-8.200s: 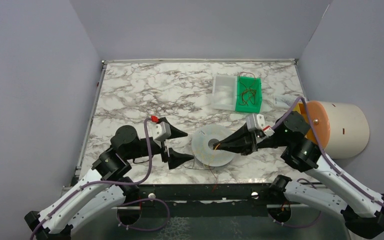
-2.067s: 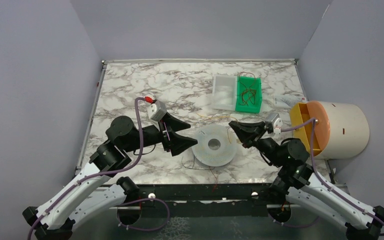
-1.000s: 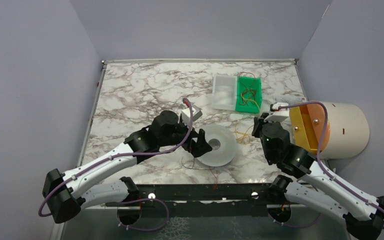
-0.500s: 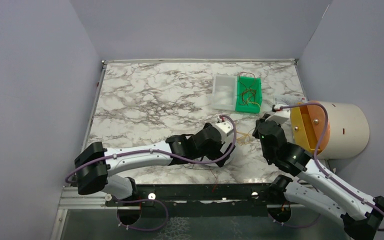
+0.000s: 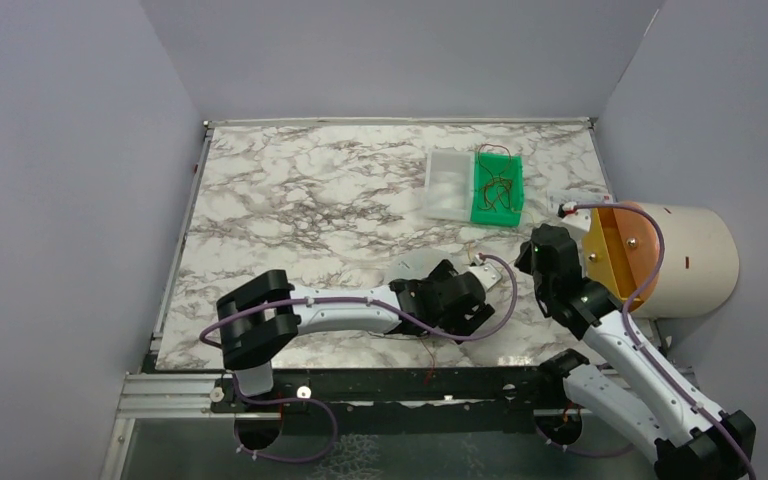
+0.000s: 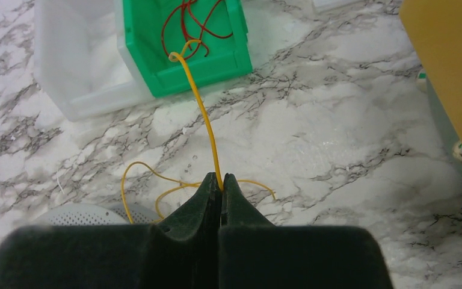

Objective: Wrap the cables

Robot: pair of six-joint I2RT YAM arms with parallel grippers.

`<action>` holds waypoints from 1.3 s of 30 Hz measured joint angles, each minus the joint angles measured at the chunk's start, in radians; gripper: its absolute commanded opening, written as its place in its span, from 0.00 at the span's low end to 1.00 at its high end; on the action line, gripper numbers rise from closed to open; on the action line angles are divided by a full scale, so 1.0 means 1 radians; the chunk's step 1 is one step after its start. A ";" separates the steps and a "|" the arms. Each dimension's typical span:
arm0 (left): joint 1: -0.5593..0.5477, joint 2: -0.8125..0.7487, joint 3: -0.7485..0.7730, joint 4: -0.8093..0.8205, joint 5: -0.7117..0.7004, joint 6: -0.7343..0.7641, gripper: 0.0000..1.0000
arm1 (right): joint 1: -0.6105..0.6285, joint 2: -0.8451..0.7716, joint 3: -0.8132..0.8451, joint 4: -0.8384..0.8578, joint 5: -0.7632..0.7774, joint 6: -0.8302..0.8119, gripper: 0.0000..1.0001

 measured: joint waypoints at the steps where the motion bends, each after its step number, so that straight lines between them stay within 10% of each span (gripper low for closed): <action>1: 0.000 0.013 0.005 -0.003 -0.009 0.000 0.99 | -0.008 0.001 -0.008 0.002 -0.020 0.002 0.01; 16: -0.008 0.083 0.053 -0.063 -0.069 -0.005 0.94 | -0.026 0.004 -0.017 0.039 -0.106 0.003 0.01; 39: -0.003 0.040 0.048 -0.155 -0.103 0.003 0.25 | -0.031 -0.013 -0.018 0.042 -0.117 0.002 0.01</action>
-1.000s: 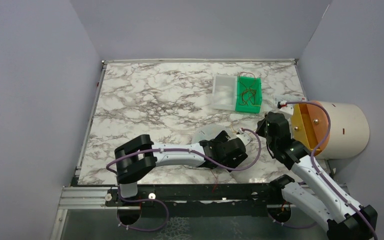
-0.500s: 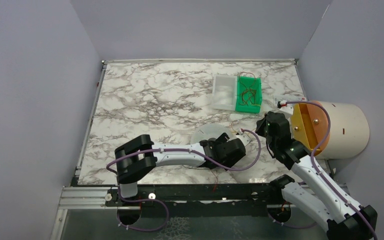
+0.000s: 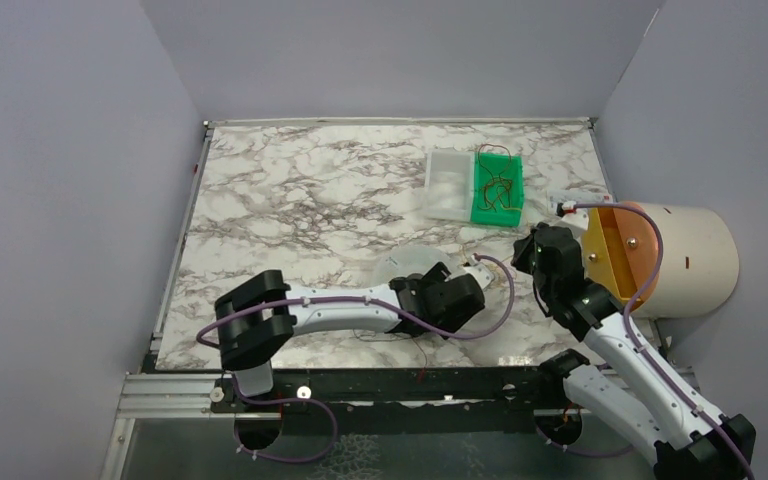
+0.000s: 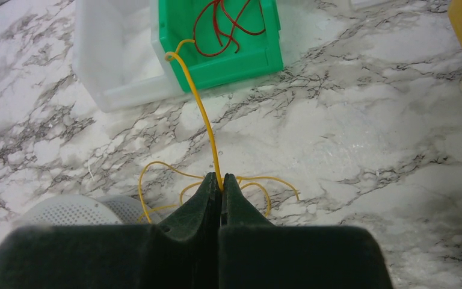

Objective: Wrap the cables

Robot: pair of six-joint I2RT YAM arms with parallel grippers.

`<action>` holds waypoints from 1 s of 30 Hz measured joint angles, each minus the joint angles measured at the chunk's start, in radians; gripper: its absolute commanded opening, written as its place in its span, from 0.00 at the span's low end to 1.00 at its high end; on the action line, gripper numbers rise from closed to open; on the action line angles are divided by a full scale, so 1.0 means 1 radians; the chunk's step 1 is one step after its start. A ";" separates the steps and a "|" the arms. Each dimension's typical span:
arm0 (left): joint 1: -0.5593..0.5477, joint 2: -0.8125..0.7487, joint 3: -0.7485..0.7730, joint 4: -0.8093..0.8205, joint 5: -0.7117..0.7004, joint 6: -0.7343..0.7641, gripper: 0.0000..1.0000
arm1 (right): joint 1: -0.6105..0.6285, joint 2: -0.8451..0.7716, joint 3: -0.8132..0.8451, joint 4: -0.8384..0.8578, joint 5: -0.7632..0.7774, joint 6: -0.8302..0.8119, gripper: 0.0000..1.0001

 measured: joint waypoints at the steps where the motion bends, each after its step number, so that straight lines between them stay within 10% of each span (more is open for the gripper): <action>1: 0.005 -0.025 -0.008 -0.008 0.001 0.000 0.22 | 0.000 -0.002 -0.002 0.002 0.000 0.000 0.01; 30: 0.412 -0.629 -0.375 0.192 0.592 -0.134 0.07 | 0.000 -0.040 0.007 0.073 -0.216 -0.135 0.01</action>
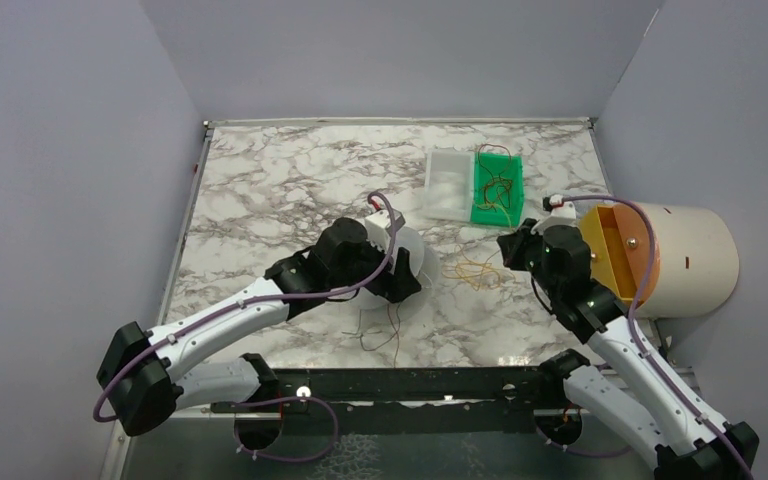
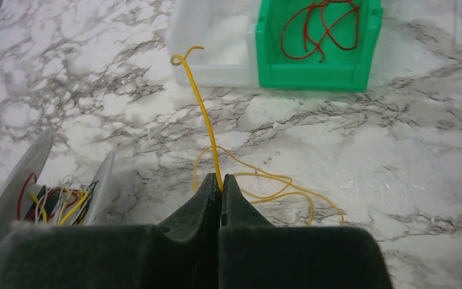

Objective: Wrap the cables

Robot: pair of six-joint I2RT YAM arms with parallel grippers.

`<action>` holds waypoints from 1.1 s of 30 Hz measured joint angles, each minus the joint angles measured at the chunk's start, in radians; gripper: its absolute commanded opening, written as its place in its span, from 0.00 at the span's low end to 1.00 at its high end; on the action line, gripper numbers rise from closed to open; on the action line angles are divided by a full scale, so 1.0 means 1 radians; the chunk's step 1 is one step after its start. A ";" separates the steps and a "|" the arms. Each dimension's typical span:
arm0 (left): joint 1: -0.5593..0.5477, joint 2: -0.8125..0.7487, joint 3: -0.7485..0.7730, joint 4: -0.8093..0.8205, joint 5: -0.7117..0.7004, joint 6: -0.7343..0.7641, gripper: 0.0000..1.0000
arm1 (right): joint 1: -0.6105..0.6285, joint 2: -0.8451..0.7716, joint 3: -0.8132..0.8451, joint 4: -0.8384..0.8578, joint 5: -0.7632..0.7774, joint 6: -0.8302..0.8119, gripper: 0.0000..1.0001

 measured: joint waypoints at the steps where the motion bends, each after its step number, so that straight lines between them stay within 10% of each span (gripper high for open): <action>1: 0.012 -0.006 -0.009 0.017 0.027 -0.009 0.07 | 0.000 0.006 0.008 0.000 -0.026 -0.012 0.01; 17: 0.242 -0.071 -0.157 0.268 0.366 -0.238 0.07 | 0.000 0.021 0.159 -0.012 -0.495 -0.232 0.01; 33: 0.377 -0.003 -0.248 0.459 0.561 -0.483 0.07 | 0.000 0.028 0.309 -0.168 -0.575 -0.300 0.01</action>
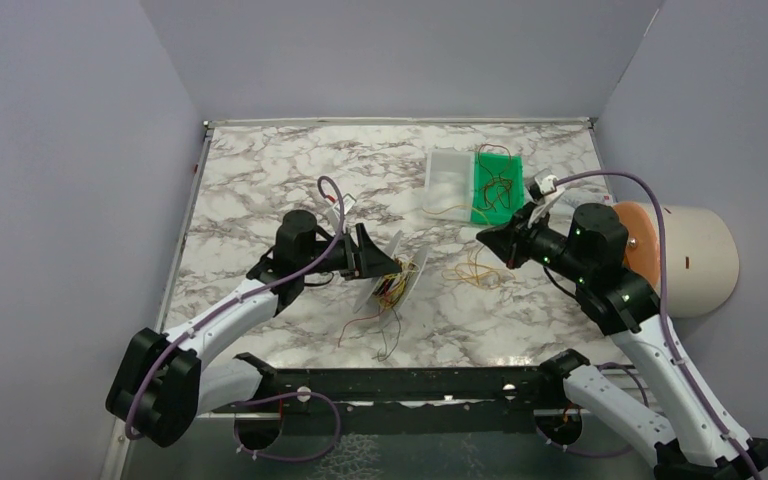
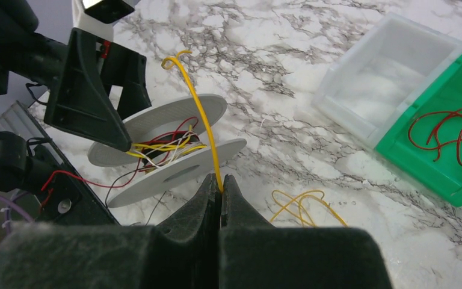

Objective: Wrap the cables

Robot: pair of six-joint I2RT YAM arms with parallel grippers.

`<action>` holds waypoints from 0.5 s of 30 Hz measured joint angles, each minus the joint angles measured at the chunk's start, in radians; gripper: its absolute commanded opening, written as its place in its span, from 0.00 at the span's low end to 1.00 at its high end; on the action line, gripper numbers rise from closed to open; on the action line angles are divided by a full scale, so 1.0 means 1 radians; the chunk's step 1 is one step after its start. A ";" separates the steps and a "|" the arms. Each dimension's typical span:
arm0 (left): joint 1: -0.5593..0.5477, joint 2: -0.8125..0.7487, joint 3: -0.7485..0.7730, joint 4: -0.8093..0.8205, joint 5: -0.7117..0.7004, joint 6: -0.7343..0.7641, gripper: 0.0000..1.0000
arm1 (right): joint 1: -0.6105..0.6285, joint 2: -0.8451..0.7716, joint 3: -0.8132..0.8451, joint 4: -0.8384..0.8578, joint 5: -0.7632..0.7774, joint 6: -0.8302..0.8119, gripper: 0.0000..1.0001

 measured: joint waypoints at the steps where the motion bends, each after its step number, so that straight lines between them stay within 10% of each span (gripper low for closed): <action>1: 0.002 0.004 -0.004 0.006 0.003 -0.008 0.07 | 0.000 0.002 0.011 -0.009 -0.004 -0.003 0.01; 15: 0.026 0.035 -0.055 0.106 0.031 -0.079 0.18 | 0.000 0.029 0.035 -0.068 -0.025 -0.018 0.01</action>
